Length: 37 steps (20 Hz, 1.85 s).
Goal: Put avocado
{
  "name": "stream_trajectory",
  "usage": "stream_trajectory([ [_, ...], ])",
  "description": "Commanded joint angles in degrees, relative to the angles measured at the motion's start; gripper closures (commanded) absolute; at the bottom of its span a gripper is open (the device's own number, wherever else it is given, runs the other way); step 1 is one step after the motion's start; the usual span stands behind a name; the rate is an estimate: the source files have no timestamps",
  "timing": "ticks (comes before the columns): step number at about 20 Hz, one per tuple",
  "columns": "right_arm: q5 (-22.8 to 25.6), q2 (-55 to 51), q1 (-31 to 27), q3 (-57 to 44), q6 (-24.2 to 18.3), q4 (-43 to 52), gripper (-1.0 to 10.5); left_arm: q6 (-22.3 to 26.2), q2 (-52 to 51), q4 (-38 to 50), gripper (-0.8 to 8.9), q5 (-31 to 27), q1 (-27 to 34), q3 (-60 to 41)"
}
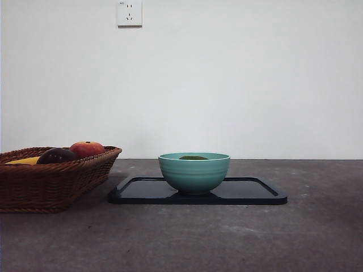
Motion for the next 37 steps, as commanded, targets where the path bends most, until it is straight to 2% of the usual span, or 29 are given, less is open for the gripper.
stream_trajectory([
  [1, -0.02, -1.18, 1.84, -0.15, 0.96, 0.59, 7.4, 0.33, 0.42, 0.33, 4.43, 0.22, -0.26, 0.59],
  [8, -0.09, -1.44, 2.03, -0.15, 0.85, 1.01, 7.4, 0.33, 0.42, 0.33, 4.46, 0.22, -0.26, 0.59],
  [9, -0.09, -1.44, 2.03, -0.15, 0.85, 0.96, 7.5, 0.33, 0.42, 0.33, 4.89, 0.22, -0.26, 0.59],
  [10, -0.11, -1.44, 2.03, -0.15, 0.83, 0.96, 8.2, 0.33, 0.42, 0.33, 5.79, 0.22, -0.26, 0.59],
  [11, -0.09, -1.44, 2.03, -0.15, 0.74, 1.01, 9.2, 0.33, 0.42, 0.35, 7.12, 0.22, -0.26, 0.59],
  [12, -0.11, -1.44, 2.03, -0.15, 0.68, 1.01, 9.4, 0.31, 0.42, 0.44, 8.16, 0.22, -0.26, 0.59],
  [32, -0.13, -1.51, 2.03, -0.11, 0.76, 1.95, 9.4, 0.59, 0.31, 2.03, 8.02, 0.15, -0.26, 0.61],
  [34, -0.13, -1.51, 2.03, -0.11, 0.76, 1.95, 9.4, 3.45, -0.66, 6.12, 8.02, -1.46, 1.16, 0.59],
  [36, -0.13, -1.51, 2.03, -0.11, 0.76, 1.95, 9.4, 6.97, -2.99, 17.07, 8.02, -2.16, 5.14, 0.11],
  [37, -0.13, -1.51, 2.03, -0.11, 0.76, 1.95, 9.4, 7.15, -4.96, 23.56, 8.02, -2.14, 7.80, -0.96],
])
